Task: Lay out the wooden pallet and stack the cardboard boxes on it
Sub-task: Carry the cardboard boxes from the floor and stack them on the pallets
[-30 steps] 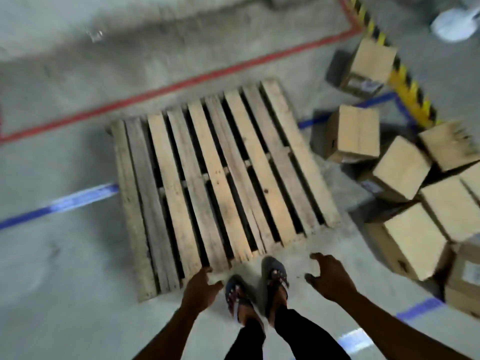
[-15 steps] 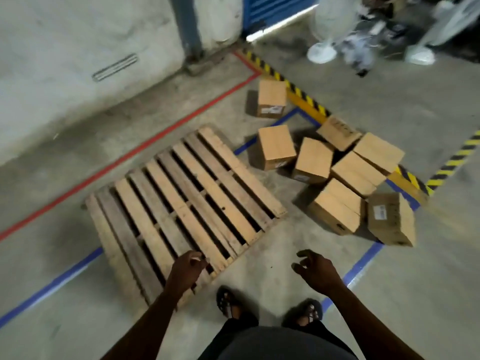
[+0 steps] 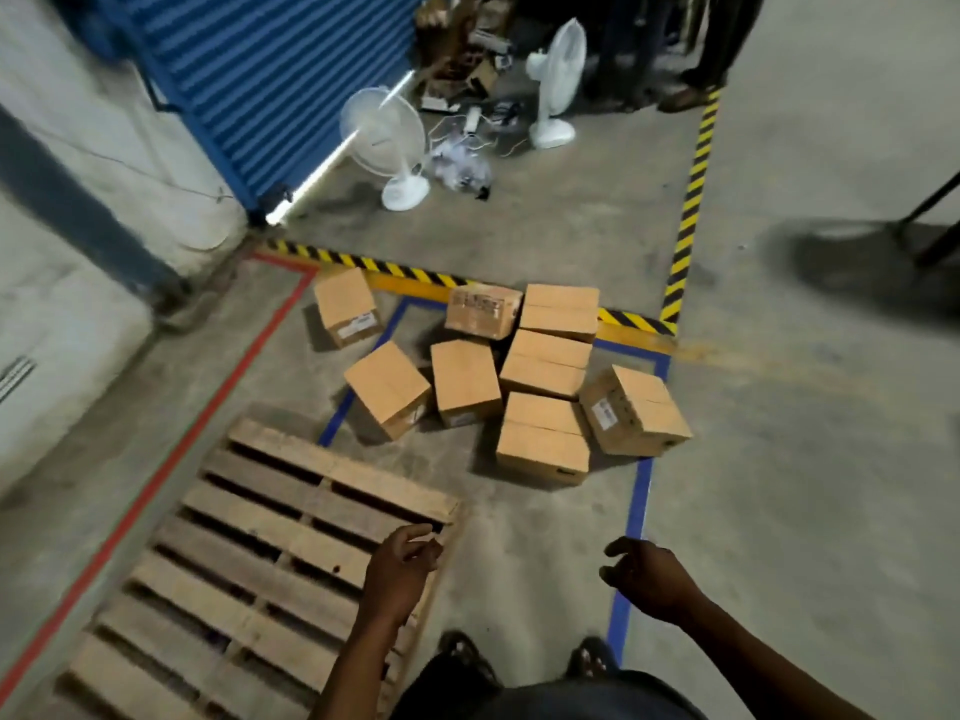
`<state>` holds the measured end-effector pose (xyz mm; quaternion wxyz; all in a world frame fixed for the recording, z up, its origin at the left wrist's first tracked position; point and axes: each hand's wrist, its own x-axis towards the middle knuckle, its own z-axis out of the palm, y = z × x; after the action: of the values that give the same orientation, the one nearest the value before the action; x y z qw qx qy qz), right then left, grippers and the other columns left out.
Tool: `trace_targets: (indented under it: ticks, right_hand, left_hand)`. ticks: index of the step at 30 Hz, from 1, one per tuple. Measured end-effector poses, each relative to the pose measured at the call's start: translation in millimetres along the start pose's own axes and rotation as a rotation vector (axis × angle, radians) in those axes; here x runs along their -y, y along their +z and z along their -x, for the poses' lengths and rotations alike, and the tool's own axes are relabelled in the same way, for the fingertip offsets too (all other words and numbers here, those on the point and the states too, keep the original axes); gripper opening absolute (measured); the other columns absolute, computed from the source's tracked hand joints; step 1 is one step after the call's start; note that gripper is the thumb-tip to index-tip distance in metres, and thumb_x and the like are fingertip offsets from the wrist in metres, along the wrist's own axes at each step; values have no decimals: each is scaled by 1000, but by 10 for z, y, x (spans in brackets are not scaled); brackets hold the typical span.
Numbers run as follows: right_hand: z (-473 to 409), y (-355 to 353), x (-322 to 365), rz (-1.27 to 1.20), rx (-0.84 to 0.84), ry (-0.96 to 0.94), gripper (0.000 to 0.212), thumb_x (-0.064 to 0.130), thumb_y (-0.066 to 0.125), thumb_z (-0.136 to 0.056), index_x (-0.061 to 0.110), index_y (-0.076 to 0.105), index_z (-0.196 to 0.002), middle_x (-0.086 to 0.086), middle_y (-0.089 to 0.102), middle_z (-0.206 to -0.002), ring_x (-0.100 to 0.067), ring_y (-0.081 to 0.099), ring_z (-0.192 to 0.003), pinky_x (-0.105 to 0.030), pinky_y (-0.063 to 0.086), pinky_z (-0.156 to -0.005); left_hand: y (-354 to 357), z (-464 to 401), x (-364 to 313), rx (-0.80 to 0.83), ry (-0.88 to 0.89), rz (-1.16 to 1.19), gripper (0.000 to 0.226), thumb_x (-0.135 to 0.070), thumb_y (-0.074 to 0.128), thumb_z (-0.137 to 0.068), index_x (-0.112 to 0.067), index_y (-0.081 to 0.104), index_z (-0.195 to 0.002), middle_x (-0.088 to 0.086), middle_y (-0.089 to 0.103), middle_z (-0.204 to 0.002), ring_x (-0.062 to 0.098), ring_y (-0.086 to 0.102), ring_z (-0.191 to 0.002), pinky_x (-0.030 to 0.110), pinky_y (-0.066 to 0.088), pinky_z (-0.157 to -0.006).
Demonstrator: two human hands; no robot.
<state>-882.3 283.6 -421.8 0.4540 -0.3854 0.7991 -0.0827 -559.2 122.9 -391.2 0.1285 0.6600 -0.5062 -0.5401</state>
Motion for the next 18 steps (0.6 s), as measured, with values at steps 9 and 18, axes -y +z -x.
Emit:
trace_targets:
  ticks: [9, 18]
  right_hand:
    - [-1004, -460, 241, -107, -10, 115, 39, 41, 71, -96, 20, 67, -128, 10, 69, -85, -9, 63, -85, -23, 46, -79]
    - [-1433, -1252, 720, -194, -57, 317, 32, 36, 72, -95, 24, 68, -125, 12, 72, -84, -9, 69, -82, -22, 49, -77]
  left_hand:
    - [441, -1178, -576, 125, -31, -103, 16, -20, 76, -95, -17, 73, -110, 9, 80, -98, 28, 77, -89, 38, 60, -78]
    - [887, -2851, -1275, 355, -42, -337, 10, -26, 77, -93, -22, 74, -101, 8, 77, -101, 25, 74, -87, 36, 62, -73]
